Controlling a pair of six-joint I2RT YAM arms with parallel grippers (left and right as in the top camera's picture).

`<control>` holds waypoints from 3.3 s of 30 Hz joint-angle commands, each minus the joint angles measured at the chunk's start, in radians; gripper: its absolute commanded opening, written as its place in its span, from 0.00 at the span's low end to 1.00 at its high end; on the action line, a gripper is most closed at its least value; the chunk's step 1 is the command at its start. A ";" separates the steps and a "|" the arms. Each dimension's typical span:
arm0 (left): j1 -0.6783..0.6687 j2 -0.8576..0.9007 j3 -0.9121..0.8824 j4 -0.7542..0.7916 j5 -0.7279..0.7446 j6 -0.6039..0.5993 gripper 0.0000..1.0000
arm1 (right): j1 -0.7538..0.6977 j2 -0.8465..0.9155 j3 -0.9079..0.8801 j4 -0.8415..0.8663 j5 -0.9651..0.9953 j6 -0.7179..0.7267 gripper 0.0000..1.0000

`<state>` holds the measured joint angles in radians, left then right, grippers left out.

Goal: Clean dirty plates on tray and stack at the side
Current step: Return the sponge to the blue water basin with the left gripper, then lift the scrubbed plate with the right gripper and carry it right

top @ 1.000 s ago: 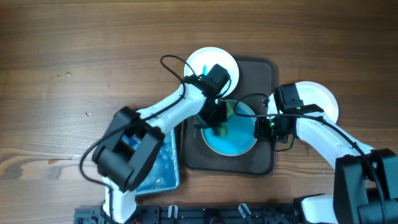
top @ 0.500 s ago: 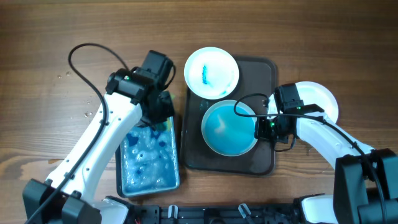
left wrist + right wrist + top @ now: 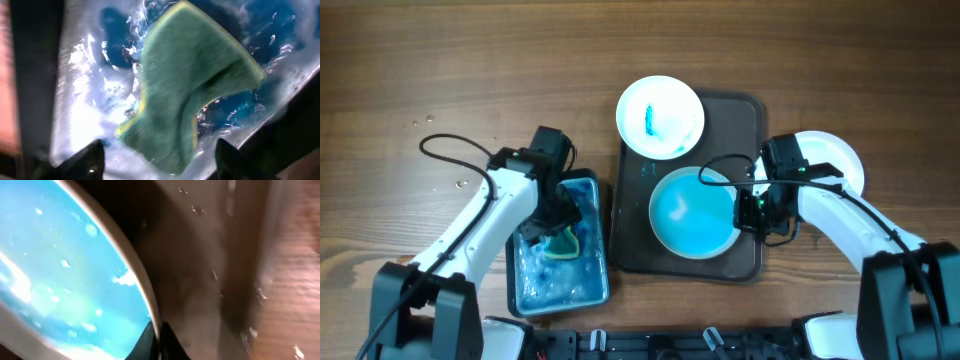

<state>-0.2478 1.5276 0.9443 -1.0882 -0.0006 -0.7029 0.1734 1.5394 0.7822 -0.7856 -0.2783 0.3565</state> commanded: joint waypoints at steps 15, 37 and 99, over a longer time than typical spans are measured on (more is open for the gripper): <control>0.372 -0.227 0.384 -0.187 0.018 0.093 1.00 | 0.432 -0.068 0.404 -0.186 0.235 0.031 0.04; 0.409 -0.232 0.384 -0.192 0.018 0.093 1.00 | 1.067 -0.012 0.404 0.275 1.215 -0.154 0.04; 0.409 -0.232 0.384 -0.192 0.018 0.093 1.00 | 0.780 -0.049 0.404 0.319 0.594 0.121 0.04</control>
<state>0.1539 1.2995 1.3132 -1.2797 0.0162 -0.6254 1.1133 1.5341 1.1748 -0.4438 0.7563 0.2310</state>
